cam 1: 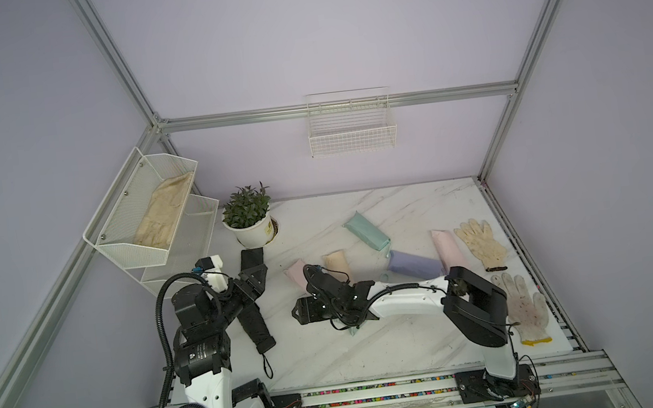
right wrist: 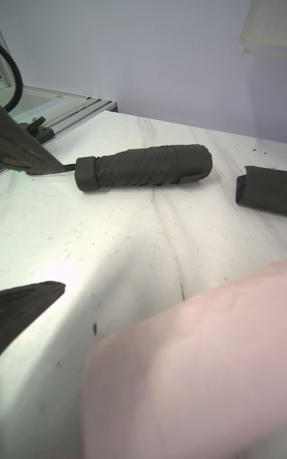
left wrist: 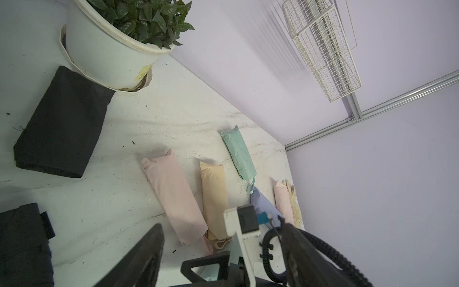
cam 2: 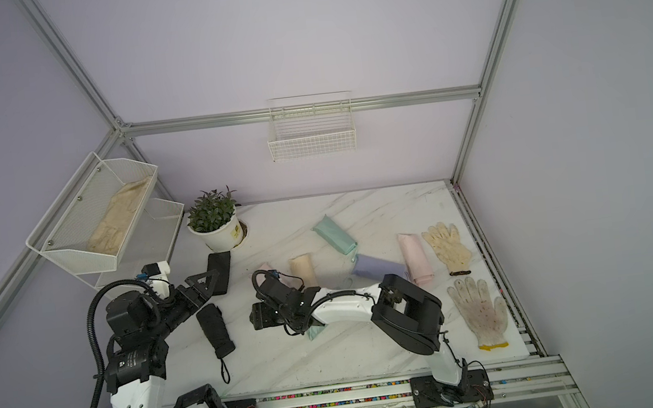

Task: Take umbrellas out of sleeves
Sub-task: Adjust the umbrella at the center of the board.

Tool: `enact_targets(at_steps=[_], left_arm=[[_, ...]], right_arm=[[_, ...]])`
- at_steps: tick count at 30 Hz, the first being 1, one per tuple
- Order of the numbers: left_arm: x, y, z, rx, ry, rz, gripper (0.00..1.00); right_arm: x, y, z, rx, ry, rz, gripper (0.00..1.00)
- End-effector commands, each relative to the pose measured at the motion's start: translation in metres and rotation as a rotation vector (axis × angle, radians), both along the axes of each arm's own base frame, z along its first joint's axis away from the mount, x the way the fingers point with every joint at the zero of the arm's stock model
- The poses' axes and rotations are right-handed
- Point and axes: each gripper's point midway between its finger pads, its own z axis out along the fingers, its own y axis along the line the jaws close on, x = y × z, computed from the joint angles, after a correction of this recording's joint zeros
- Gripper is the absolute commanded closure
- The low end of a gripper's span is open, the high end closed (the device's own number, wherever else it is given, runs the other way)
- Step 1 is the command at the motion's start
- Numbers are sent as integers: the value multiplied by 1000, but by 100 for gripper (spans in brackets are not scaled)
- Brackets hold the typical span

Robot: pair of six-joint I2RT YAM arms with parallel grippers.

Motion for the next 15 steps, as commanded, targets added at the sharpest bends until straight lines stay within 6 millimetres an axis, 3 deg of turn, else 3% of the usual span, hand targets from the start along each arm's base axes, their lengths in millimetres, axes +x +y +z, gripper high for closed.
enact_targets(at_steps=[1,5,9,12,15], left_arm=[[6,-2,-13,-21,20,-9,26],[8,-7,-29,-33,59,-25,26],[10,-12,-45,-36,99,-41,26],[11,-14,-54,-34,123,-48,26],[16,-19,-62,-38,143,-62,25]], right_arm=[[3,-42,-22,-90,-26,-55,29],[7,-89,-44,-146,18,-116,29],[21,-130,-45,-161,22,-191,29],[27,-141,-34,-171,-15,-213,29],[33,-137,-20,-172,-65,-191,30]])
